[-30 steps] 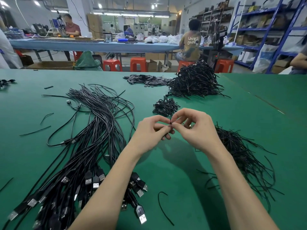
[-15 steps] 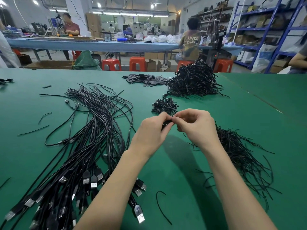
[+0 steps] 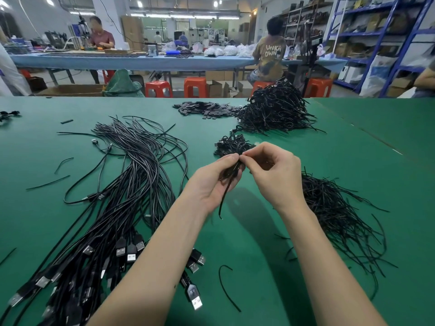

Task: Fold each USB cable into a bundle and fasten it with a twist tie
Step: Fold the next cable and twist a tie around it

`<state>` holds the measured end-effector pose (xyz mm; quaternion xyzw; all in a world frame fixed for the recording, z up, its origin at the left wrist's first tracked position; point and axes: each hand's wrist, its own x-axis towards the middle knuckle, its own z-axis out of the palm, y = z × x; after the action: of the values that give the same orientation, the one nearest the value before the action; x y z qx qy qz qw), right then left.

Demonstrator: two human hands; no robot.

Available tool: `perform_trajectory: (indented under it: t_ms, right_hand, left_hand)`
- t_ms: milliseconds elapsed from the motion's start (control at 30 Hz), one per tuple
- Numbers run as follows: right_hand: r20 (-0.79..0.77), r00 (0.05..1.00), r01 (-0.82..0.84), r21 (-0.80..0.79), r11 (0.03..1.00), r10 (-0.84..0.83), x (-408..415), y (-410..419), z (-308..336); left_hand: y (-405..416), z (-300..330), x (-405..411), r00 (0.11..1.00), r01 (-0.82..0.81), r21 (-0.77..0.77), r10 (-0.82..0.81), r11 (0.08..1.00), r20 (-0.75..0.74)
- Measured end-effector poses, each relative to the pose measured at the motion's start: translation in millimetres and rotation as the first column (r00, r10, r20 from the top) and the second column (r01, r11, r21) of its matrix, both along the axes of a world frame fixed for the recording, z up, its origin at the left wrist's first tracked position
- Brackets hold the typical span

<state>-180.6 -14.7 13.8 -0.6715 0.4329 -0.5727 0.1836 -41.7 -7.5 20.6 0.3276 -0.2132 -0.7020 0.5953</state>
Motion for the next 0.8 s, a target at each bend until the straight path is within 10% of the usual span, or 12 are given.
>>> perform_trajectory:
  t_ms: [100,200,333,433,667,800]
  right_hand:
    - [0.173,0.983,-0.07,0.06,0.996,0.059,2,1,3]
    - [0.53,0.831,-0.302,0.172,0.938,0.17,4,3,6]
    - [0.904,0.424,-0.72,0.301,0.625,0.053,8,7,9]
    - [0.947,0.291,-0.825,0.32,0.465,-0.135,9,5,8]
    - [0.506,0.845,-0.404,0.395,0.825,0.171,3,4,7]
    - [0.139,0.931,-0.365,0.286,0.886,0.338,-10,10,17]
  left_hand:
    - [0,-1,-2,0.998,0.016,-0.073,-0.02,0.997,-0.054]
    - [1,-5,0,0.973,-0.027,-0.35,0.105,0.936,0.205]
    - [2,-9,20,0.803,0.049,-0.629,0.344,0.776,0.487]
    - [1,-11,29,0.691,0.096,-0.669,0.435,0.737,0.578]
    - [1,-12,25,0.792,0.026,-0.468,0.267,0.884,0.549]
    - [4,-2,30,0.948,0.1,-0.233,-0.022,0.967,0.316]
